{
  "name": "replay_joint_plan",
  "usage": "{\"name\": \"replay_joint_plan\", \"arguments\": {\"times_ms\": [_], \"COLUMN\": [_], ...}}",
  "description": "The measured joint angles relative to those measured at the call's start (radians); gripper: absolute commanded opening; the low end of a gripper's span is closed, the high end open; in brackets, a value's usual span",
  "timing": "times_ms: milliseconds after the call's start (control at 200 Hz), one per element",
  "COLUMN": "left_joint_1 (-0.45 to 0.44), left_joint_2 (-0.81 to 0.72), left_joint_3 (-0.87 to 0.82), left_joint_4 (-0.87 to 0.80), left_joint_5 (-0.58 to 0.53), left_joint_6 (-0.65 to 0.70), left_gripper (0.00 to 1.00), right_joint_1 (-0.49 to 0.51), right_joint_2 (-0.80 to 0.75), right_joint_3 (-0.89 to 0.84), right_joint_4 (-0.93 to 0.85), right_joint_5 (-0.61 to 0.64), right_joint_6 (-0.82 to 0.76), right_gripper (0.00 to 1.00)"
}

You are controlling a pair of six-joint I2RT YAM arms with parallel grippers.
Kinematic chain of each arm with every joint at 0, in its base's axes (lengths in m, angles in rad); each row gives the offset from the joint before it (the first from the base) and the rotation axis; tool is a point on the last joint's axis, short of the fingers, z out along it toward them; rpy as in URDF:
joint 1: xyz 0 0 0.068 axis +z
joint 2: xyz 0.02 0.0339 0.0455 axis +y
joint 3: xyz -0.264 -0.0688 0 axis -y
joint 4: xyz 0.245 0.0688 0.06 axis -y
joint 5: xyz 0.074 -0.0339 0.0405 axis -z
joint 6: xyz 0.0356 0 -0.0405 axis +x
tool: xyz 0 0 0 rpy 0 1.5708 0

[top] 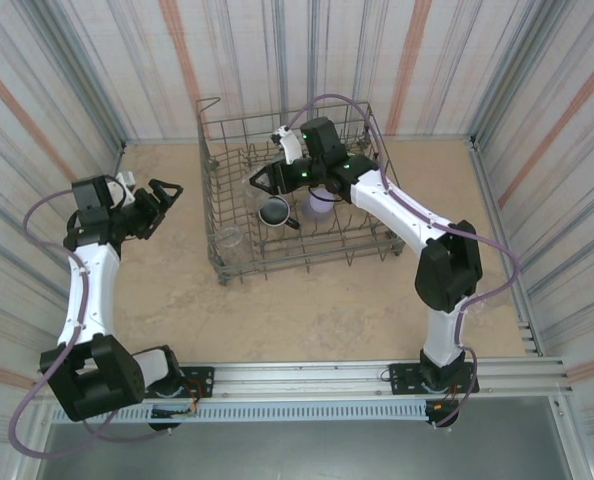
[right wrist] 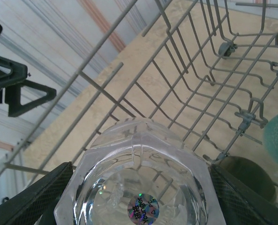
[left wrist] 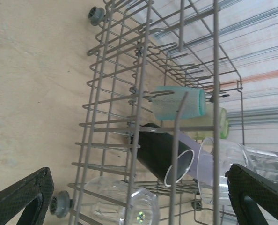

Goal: Load the cups into the dish rack

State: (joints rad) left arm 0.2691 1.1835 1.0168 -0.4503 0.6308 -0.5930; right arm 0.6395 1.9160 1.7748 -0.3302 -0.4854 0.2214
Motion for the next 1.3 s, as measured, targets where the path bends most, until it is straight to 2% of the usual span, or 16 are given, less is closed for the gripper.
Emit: {"name": "replay_joint_plan", "arguments": {"times_ms": [245,506,787,1303], "left_joint_1": [0.004,0.041,0.076,0.102], "left_joint_2": [0.055,0.086,0.097,0.101], "left_joint_3": [-0.011,-0.023,-0.029,-0.045], "left_joint_4": [0.005,0.006,0.029,0.035], "left_joint_5": [-0.038,-0.02,0.028,0.058], "left_joint_6": [0.052,0.056,0.047,0.035], "left_gripper": [0.99,0.99,0.99,0.99], "right_joint_1": [0.045,0.099,0.16,0.195], "right_joint_2": [0.097,0.184,0.324,0.388], "right_joint_3": [0.138,0.249,0.4,0.463], "right_joint_4": [-0.035,-0.072,-0.171,-0.255], "right_joint_5": [0.057,0.111,0.231,0.308], "right_joint_6": [-0.122,-0.219,-0.299,-0.34], "right_gripper": [0.29,0.3,0.29,0.28]}}
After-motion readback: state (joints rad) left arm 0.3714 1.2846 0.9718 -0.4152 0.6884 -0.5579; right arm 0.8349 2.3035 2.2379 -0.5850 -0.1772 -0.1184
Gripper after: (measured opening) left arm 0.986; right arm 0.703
